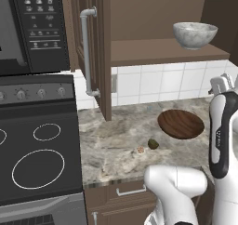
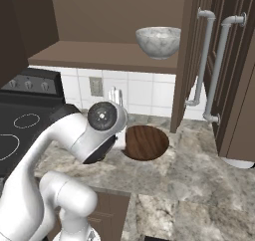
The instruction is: Pick both bowls and place them on the counter. Then place the kiwi in one bowl and place the sugar cube in the other bowl.
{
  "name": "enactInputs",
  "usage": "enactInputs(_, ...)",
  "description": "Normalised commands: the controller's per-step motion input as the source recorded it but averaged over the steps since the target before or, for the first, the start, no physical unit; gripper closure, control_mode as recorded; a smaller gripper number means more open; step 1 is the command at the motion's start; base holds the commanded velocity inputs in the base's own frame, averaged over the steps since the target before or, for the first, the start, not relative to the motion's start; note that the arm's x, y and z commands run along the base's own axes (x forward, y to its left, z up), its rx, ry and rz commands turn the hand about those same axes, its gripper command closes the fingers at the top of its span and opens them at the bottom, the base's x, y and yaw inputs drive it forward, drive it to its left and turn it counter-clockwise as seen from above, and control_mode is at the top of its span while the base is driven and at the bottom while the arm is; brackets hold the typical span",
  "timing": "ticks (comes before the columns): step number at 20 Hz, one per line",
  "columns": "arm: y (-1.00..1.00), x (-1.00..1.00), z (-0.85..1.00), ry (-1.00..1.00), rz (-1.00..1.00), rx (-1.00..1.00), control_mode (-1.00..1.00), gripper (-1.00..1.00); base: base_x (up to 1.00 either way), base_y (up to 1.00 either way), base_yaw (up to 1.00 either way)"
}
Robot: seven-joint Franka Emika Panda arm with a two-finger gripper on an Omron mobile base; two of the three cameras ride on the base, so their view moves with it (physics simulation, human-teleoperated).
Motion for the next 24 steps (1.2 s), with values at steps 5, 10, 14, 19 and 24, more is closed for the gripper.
enactInputs(5,0.00,-0.20,0.59,0.00,-0.04,0.00,-1.00,-1.00,0.00,0.00,0.00)
enactInputs(10,0.00,-0.14,0.53,0.00,-0.10,0.00,-1.00,-1.00,0.00,0.00,0.00)
enactInputs(14,0.00,-0.11,0.55,0.00,-0.12,0.00,-1.00,-1.00,0.00,0.00,0.00)
enactInputs(19,0.00,-0.09,0.55,0.00,-0.13,0.00,-1.00,-1.00,0.00,0.00,0.00)
enactInputs(24,-0.02,-0.05,0.48,0.00,-0.09,0.00,-1.00,-1.00,0.00,0.00,0.00)
